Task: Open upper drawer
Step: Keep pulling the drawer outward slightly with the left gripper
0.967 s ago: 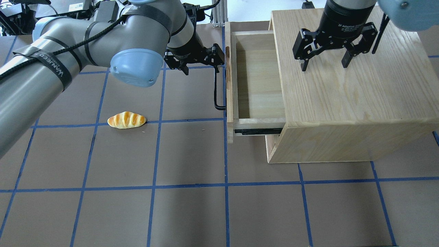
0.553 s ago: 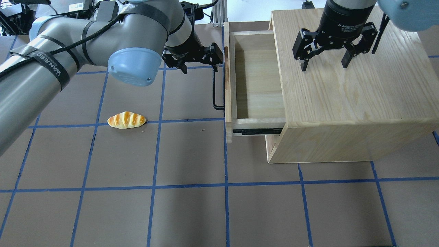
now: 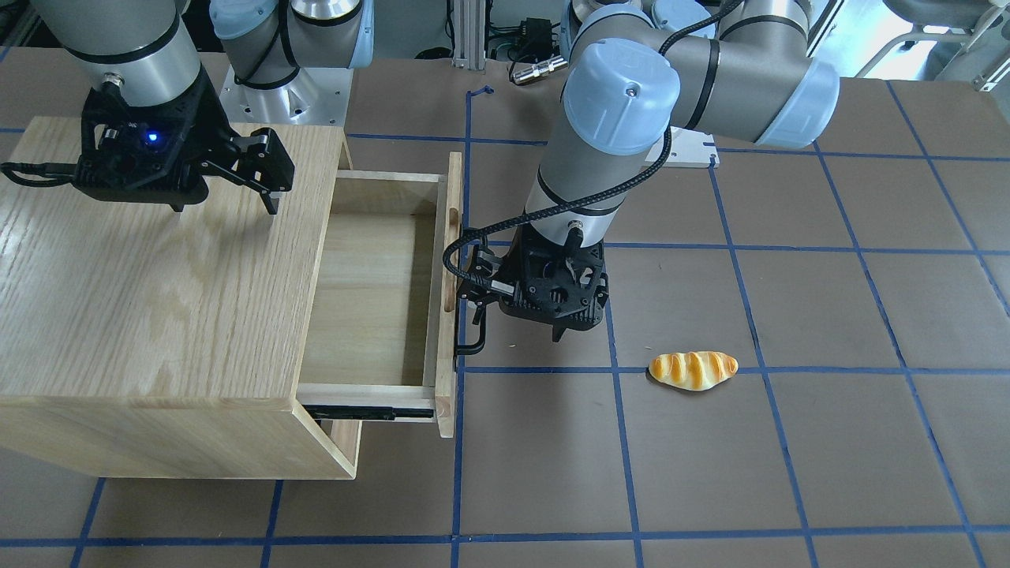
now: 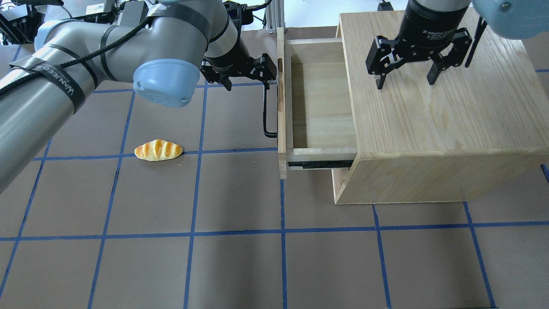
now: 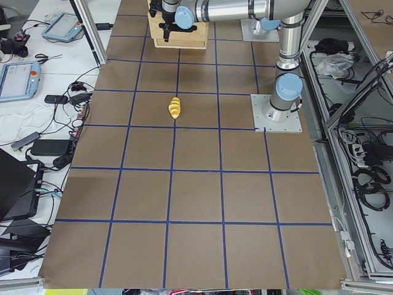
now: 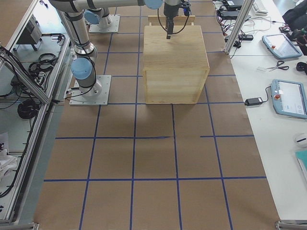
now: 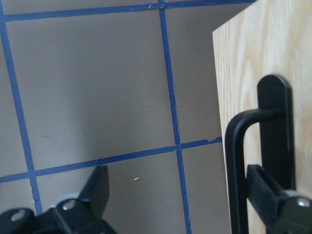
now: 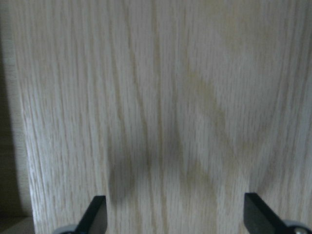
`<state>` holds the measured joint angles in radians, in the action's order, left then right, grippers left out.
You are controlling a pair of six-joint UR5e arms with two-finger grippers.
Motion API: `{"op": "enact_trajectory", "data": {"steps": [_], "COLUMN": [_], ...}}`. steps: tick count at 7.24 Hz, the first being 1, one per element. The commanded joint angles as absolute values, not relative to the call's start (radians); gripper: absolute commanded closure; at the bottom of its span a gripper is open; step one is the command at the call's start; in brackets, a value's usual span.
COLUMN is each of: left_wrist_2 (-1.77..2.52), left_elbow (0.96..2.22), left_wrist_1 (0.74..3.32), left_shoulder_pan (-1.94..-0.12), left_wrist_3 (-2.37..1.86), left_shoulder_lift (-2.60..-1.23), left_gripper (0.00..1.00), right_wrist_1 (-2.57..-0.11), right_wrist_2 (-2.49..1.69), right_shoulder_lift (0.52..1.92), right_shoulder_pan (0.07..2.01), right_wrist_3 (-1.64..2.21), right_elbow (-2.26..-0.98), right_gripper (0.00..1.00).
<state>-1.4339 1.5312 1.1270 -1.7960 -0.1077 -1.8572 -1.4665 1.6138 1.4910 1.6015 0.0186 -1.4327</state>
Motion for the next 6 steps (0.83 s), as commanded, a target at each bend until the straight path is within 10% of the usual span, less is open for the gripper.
{"op": "enact_trajectory", "data": {"steps": [1,6], "left_wrist_2": [-1.453,-1.456], "left_elbow": [1.531,1.468], "left_wrist_1": [1.127,1.298], "left_shoulder_pan": [-1.793,-1.792], "left_wrist_3": [-0.091,-0.103], "left_shoulder_lift": [-1.855,-1.797], "left_gripper": [0.0,0.0], "right_wrist_1": [-1.466,-1.466], "right_wrist_2": [1.614,1.614], "right_shoulder_lift": [1.491,1.491], "right_shoulder_pan": [1.601,1.601], "right_wrist_3": [0.02,0.018], "right_elbow": [-1.434,-1.434], "right_gripper": [0.0,0.0]}}
